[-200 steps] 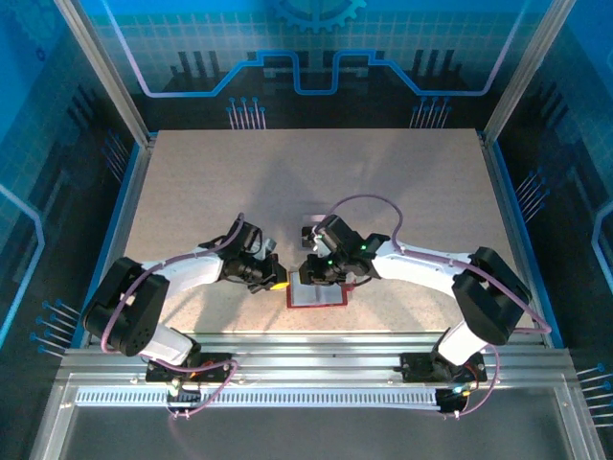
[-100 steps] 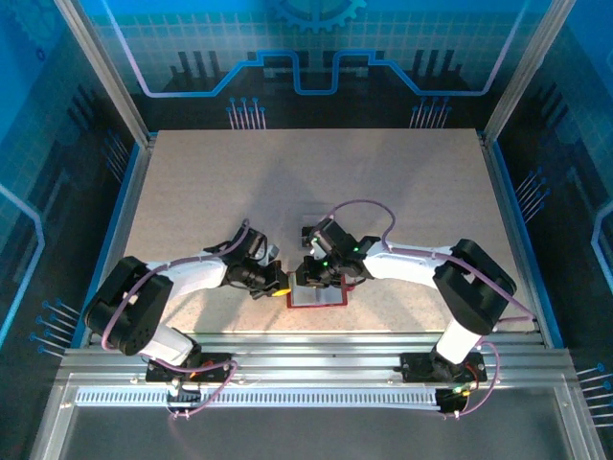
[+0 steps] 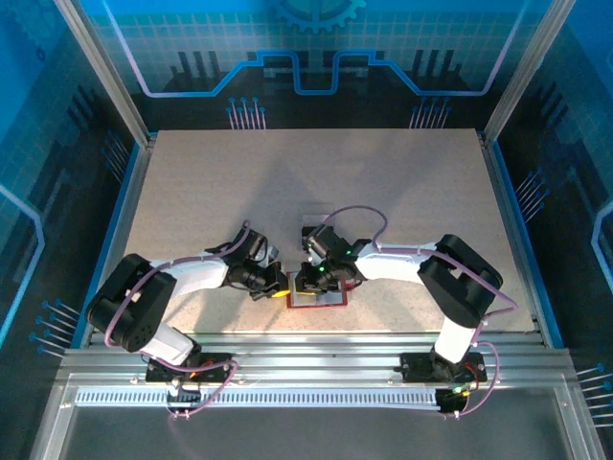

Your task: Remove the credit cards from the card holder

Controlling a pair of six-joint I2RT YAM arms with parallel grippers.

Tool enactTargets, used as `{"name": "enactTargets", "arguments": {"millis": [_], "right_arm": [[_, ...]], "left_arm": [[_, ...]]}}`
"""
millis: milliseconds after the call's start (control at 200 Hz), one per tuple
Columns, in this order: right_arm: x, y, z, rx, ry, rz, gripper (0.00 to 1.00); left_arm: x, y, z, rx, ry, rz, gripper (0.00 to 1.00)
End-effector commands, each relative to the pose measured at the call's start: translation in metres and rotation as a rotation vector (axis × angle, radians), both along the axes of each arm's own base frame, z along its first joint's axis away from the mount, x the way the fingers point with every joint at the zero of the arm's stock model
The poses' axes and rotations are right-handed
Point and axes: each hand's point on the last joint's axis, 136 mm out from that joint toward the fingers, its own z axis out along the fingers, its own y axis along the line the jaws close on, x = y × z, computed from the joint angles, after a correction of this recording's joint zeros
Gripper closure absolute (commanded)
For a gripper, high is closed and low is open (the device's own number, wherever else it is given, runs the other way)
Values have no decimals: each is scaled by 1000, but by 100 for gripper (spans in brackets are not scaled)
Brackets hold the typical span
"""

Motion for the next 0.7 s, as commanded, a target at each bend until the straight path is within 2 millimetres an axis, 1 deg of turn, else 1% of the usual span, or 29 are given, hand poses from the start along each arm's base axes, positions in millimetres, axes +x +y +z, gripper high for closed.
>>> {"name": "enactTargets", "arguments": {"millis": [0, 350, 695], "right_arm": [[-2, 6, 1, -5, 11, 3, 86], [-5, -2, -11, -55, 28, -4, 87], [-7, -11, -16, -95, 35, -11, 87]], "left_arm": [[-8, 6, -9, 37, 29, -5, 100], [-12, 7, -15, 53, 55, -11, 100], [-12, 8, -15, 60, 58, -15, 100]]}}
